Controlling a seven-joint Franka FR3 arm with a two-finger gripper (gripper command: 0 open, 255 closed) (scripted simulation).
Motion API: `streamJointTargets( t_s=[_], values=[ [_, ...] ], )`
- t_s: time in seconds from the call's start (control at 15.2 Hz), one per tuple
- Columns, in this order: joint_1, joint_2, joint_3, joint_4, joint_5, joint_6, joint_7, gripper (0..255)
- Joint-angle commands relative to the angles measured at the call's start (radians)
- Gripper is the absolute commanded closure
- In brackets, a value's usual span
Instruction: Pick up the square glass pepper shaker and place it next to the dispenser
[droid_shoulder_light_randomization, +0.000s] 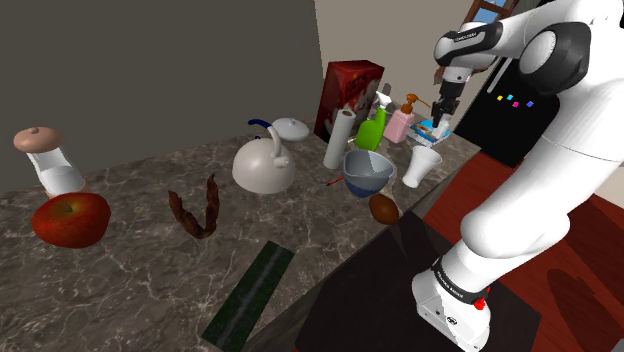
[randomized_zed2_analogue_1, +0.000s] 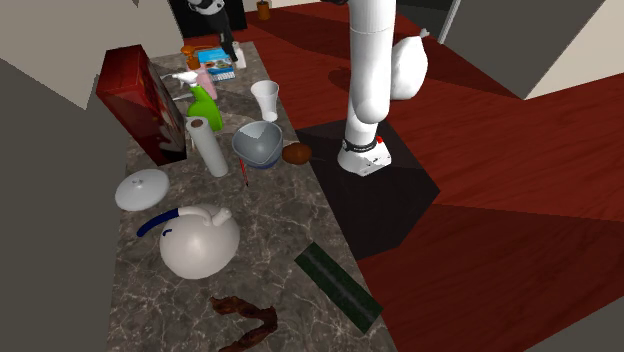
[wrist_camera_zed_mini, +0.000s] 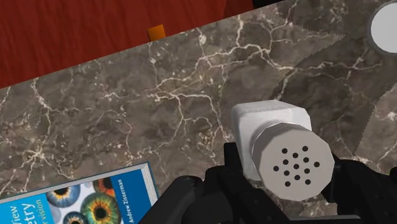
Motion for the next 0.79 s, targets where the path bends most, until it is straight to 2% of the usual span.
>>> streamJointTargets(
  t_s=[0.0, 0.73],
  values=[
    [-0.001, 0.005, 0.0, -0.023, 0.002, 0.028, 0.001, 255],
    [-0.008, 0.056, 0.003, -0.114, 0.02, 0.165, 0.001, 255]
  ],
)
